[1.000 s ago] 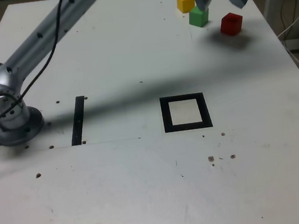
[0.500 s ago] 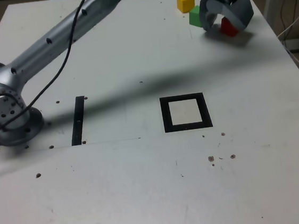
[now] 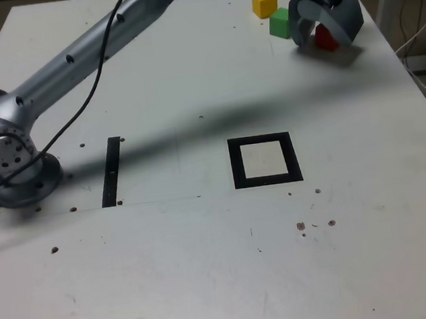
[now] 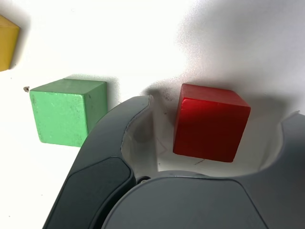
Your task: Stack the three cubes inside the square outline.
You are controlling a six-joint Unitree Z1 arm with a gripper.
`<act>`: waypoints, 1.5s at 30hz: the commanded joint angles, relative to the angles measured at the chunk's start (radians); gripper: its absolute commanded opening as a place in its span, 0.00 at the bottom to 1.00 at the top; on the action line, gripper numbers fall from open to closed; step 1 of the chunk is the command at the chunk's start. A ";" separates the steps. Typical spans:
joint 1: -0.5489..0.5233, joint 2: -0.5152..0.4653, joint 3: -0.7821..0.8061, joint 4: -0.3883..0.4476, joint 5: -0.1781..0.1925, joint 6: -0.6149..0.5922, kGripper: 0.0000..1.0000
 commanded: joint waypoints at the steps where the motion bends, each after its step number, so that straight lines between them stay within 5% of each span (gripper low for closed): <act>1: 0.000 0.004 -0.070 0.004 -0.013 0.001 0.82; 11: 0.001 0.009 -0.089 -0.002 0.000 -0.031 0.53; 19: 0.003 0.007 -0.120 -0.006 -0.031 -0.033 0.31; 34: 0.018 -0.003 -0.127 0.020 -0.098 -0.076 0.25; 45: 0.000 -0.155 -0.061 0.049 -0.100 -0.114 0.25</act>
